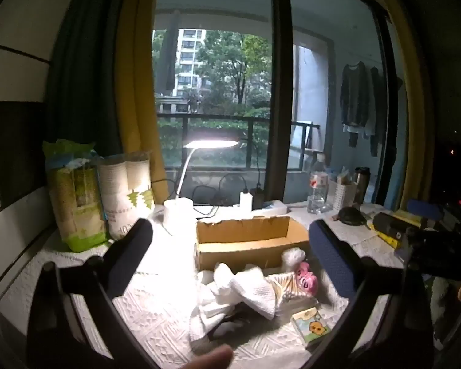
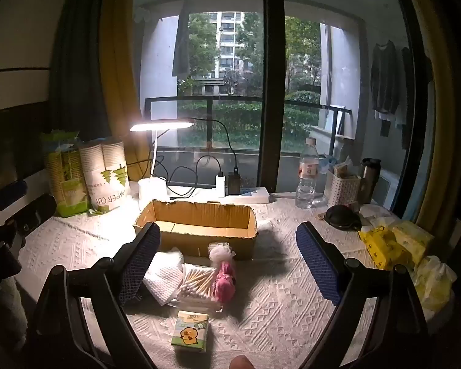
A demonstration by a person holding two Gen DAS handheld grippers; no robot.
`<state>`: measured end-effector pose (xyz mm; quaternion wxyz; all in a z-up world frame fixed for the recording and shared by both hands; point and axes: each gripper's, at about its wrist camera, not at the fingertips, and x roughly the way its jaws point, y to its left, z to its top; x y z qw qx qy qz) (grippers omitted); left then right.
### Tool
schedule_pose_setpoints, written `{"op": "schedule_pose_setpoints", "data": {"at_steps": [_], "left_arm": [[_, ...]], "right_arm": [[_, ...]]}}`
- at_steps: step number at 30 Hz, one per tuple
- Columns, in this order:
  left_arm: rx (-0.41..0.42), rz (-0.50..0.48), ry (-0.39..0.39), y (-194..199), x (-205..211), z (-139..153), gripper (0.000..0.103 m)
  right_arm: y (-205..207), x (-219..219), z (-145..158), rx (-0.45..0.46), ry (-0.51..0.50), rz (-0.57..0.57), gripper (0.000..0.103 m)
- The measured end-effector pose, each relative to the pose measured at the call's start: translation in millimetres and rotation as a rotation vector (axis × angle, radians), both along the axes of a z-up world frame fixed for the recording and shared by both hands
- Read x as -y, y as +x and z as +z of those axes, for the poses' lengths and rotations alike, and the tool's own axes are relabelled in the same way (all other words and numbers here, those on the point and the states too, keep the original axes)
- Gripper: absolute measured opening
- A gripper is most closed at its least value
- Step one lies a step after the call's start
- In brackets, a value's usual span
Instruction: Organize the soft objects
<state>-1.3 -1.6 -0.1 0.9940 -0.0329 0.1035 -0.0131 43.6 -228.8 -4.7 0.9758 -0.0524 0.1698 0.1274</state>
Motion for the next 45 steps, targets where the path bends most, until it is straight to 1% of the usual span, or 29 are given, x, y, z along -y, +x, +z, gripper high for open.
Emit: {"op": "schedule_pose_setpoints", "data": {"at_steps": [1,3,4,5,10,45], "left_arm": [[0.013,0.012,-0.02,-3.7,-4.7,-3.2,0.102],[-0.024,0.03,-0.014,1.8,-4.3,-2.9,0.102],[-0.024,0.029,-0.017,1.9,-5.7,-3.2,0.102],[-0.011,0.034,0.006,-0.7,1.2,-5.8,0.102],[-0.009,0.037,-0.028,1.8,-2.9,-3.4,0.102],[-0.026,0.039,-0.04,2.0,-1.9,-4.7,0.102]], "right_arm": [[0.1,-0.1,-0.2,0.004,-0.003,0.0,0.093],[-0.1,0.2,-0.2,0.013,0.002,0.001,0.093],[-0.2,0.5,-0.2,0.014,0.003,0.001,0.093],[-0.2,0.8,-0.2,0.014,0.005,0.002,0.093],[0.4,0.8,-0.4,0.015,0.005,0.0,0.093],[2.6,0.1,0.2,0.012,0.011,0.002,0.093]]}}
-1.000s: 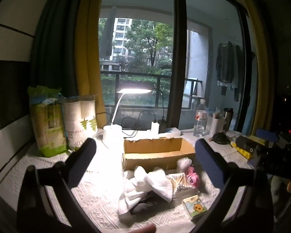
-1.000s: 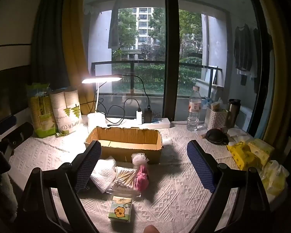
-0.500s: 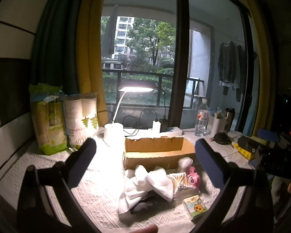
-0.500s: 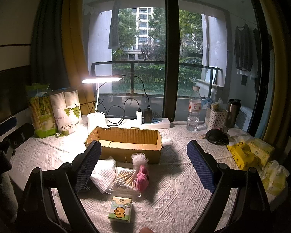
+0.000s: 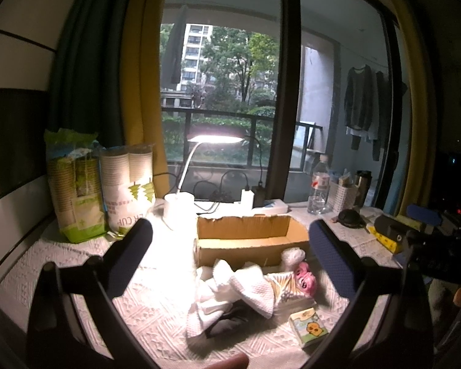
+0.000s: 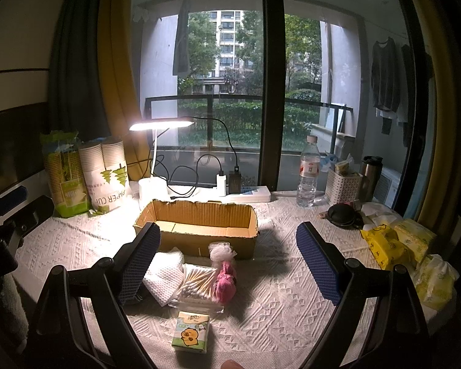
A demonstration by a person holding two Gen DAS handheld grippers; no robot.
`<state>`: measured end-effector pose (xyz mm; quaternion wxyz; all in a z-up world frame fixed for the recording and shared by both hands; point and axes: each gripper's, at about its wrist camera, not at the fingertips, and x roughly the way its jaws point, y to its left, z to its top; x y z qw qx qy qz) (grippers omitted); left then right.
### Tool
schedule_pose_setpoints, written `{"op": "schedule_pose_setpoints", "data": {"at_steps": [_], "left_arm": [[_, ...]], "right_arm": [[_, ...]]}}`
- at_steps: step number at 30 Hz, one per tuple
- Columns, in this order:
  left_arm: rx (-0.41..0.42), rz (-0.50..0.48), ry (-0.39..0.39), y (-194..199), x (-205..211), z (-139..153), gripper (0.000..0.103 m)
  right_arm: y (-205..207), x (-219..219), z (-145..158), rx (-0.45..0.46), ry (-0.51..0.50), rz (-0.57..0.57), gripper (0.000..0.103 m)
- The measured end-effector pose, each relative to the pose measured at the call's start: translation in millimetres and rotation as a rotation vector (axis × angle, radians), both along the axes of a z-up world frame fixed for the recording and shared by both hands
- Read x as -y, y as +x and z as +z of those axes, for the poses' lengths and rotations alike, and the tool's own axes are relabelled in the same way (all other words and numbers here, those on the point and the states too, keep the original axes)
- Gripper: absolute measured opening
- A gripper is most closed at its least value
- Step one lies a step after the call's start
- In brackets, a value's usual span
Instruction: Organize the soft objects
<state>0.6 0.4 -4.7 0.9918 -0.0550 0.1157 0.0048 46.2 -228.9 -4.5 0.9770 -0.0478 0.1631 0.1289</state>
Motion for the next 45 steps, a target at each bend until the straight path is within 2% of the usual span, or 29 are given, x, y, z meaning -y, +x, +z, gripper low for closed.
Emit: {"op": "schedule_pose_setpoints", "data": {"at_steps": [38,45], "left_arm": [[-0.017,-0.002,-0.012,3.4,2.4,-9.4,0.102],[-0.044,-0.004,-0.017,11.4,1.9,-14.5,0.102]], "right_arm": [[2.5,0.5,-2.6,-0.008,0.0,0.0,0.093],[7.8,1.2,-18.1,-0.022,0.002,-0.001,0.093]]}}
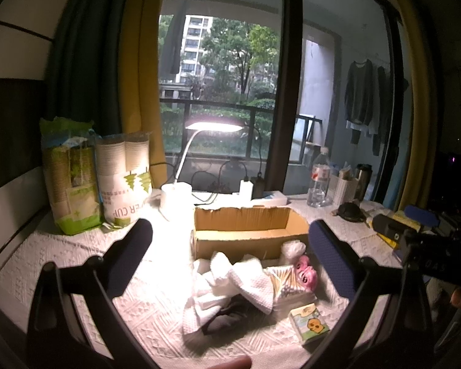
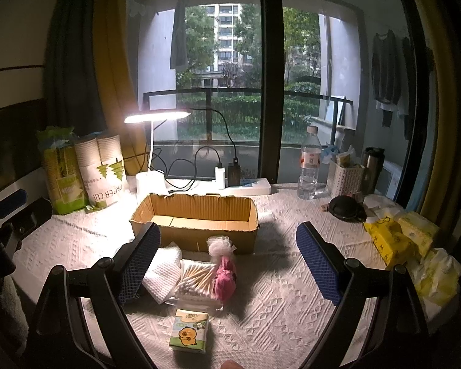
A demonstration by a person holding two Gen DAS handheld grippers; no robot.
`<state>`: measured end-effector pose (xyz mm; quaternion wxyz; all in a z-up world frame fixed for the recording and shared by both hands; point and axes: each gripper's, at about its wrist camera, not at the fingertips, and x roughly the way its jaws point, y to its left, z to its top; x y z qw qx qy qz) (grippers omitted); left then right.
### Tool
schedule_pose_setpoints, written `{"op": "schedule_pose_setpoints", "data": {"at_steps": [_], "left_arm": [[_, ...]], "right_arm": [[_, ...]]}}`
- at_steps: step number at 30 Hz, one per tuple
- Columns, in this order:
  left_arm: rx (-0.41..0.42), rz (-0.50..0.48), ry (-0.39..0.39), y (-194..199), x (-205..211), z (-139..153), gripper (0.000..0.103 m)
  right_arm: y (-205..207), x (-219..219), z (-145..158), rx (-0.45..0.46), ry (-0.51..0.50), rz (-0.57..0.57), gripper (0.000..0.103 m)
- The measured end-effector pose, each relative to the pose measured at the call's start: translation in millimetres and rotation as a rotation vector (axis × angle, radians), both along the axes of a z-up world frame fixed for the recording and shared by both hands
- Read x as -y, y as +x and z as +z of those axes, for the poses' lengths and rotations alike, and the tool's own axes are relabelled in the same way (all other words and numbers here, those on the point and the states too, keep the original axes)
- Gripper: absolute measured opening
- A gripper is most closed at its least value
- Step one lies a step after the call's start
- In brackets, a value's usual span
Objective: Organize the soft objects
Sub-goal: 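Move the right tool down to the white paper towels and close on one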
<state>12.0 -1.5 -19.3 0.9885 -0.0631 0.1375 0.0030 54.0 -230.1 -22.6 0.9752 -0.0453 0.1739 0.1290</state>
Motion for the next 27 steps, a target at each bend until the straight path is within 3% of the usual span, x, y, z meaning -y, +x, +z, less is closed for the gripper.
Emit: {"op": "schedule_pose_setpoints", "data": {"at_steps": [8,27], "left_arm": [[-0.072,-0.006,0.004,21.8,0.0,-11.5,0.102],[-0.327,-0.044,0.058,103.1,9.0,-77.3,0.102]], "right_arm": [[19.0,2.2,-9.3,-0.05,0.001,-0.011,0.093],[84.0,10.0,-59.2,-0.218,-0.007,-0.02,0.093]]}}
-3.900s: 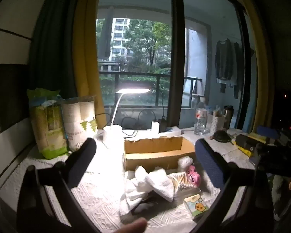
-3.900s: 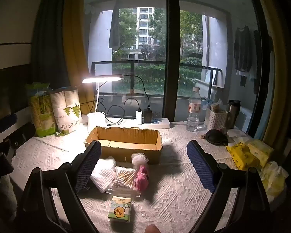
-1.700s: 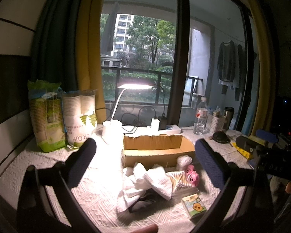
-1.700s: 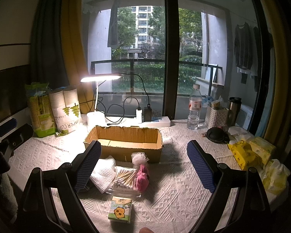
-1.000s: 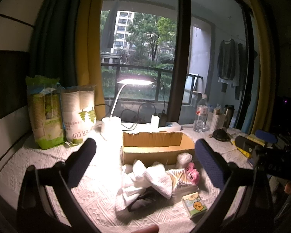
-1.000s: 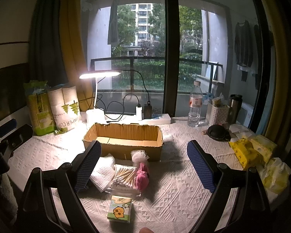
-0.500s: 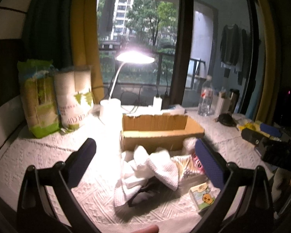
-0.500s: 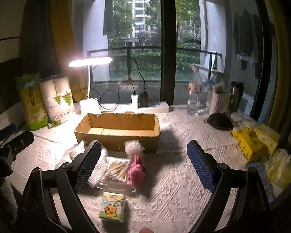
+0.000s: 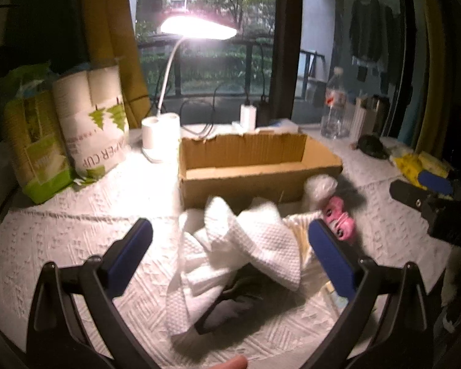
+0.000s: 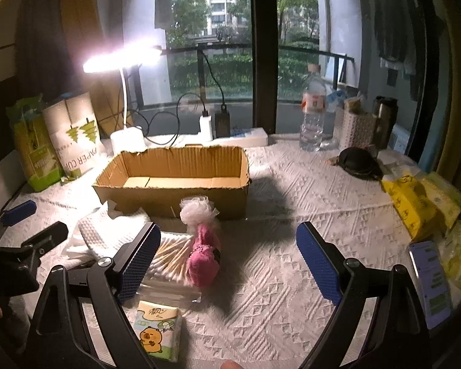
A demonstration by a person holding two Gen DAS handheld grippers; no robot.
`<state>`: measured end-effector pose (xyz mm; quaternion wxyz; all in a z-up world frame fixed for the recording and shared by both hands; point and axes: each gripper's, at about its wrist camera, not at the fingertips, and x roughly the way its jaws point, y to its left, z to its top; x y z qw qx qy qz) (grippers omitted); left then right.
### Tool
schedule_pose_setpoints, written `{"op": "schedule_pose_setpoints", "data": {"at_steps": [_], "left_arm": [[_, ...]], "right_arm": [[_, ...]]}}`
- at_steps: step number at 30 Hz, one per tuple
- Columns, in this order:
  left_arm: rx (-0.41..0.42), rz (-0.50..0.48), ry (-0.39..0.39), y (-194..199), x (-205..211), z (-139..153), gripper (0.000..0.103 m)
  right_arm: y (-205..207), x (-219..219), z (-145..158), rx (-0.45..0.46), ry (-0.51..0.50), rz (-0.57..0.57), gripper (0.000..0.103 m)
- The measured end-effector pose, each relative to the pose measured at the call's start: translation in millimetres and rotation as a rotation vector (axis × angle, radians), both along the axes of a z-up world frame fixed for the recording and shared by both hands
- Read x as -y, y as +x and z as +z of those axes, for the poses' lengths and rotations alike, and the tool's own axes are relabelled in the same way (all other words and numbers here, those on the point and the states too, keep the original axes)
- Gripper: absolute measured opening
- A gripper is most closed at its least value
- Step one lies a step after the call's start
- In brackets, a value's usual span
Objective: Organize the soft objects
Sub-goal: 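Move the right tool down to the white paper towels and close on one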
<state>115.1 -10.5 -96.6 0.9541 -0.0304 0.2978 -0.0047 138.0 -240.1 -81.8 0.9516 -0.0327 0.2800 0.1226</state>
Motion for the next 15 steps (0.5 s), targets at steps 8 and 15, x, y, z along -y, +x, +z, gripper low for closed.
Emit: {"op": "schedule_pose_setpoints", "data": {"at_steps": [8,15], "left_arm": [[-0.059,0.057,-0.022,7.1,-26.2,-18.7,0.102],[-0.07,0.106,-0.066,9.3,-55.4,-27.7,0.102]], "right_arm": [[15.3,-29.8,-16.1,-0.046,-0.007,0.106,0.092],[29.2,-80.8,-28.5,-0.102,-0.026,0.238,0.089]]}}
